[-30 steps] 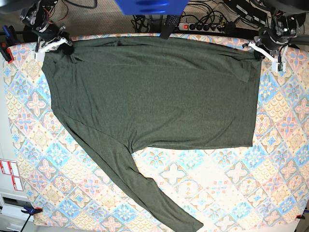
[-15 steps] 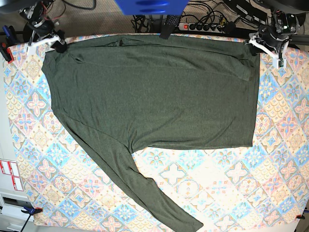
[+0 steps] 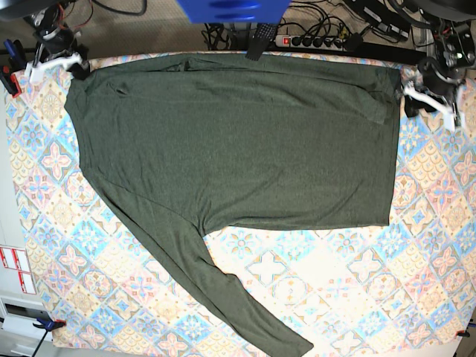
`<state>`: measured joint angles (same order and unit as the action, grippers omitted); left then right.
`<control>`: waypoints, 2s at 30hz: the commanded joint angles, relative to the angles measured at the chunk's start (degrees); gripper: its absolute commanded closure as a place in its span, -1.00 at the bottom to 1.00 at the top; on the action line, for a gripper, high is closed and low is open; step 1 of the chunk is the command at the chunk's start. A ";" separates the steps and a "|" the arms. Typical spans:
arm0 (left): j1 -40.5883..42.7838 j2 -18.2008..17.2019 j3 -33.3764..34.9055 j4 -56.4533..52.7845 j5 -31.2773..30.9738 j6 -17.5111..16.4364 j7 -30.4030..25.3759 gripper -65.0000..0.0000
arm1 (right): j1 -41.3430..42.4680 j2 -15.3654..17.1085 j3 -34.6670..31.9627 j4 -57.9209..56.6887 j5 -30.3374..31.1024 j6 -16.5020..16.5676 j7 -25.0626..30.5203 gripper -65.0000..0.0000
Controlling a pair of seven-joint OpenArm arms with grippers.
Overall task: Fold the T-shirt properly
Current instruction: 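Release the hem and move both grippers down along the shirt's sides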
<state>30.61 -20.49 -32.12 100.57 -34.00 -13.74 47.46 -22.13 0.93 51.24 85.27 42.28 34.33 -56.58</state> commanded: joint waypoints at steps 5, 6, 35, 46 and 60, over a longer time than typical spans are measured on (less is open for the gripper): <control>-7.01 -0.74 -0.45 0.30 0.81 -0.11 -0.74 -0.01 | 4.50 1.14 -0.21 4.44 1.81 0.79 1.59 0.47; -8.59 -0.74 -0.28 -0.49 1.87 -0.11 -0.74 -0.01 | 5.47 1.14 -0.56 4.44 1.81 0.79 1.59 0.47; -51.75 -0.65 15.02 -44.88 12.33 -0.11 -3.90 -0.02 | 21.91 5.18 -19.29 3.74 -15.78 0.62 0.62 0.48; -55.62 -0.65 15.11 -52.88 12.42 0.95 -9.18 -0.02 | 21.73 5.09 -19.29 3.74 -15.78 0.62 0.62 0.48; -54.22 1.28 15.11 -52.97 16.11 4.81 -9.79 -0.02 | 21.56 4.39 -19.29 3.74 -15.78 0.62 0.53 0.48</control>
<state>-22.48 -18.09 -16.84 46.81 -17.91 -9.04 38.63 -1.30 4.60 31.86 88.07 25.50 34.68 -57.34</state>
